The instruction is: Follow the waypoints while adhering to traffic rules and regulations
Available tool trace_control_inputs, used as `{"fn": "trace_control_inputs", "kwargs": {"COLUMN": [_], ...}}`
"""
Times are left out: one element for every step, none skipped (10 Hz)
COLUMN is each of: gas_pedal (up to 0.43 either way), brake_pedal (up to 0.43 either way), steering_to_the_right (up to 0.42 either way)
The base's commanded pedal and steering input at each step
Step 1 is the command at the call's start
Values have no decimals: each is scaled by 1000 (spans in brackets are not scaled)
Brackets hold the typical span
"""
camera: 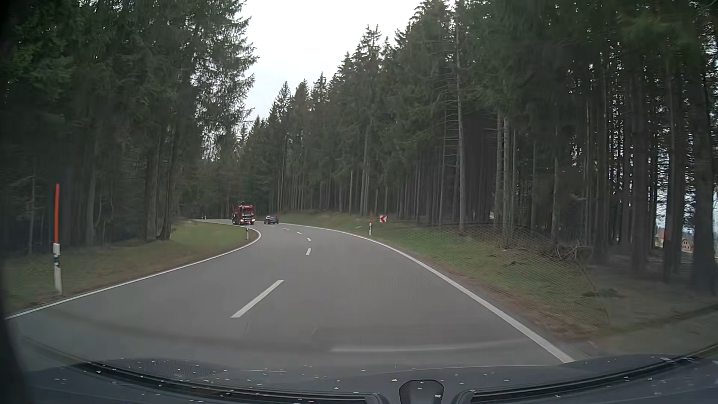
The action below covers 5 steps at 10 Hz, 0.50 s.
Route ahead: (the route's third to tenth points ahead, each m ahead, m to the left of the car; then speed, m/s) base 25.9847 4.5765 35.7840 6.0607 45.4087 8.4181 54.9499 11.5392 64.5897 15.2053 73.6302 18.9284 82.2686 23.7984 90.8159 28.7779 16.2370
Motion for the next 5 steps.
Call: {"fn": "trace_control_inputs", "kwargs": {"gas_pedal": [0, 0, 0, 0, 28], "brake_pedal": [0, 0, 0, 0, 0], "steering_to_the_right": [-36, -37, -37, -36, -34]}}
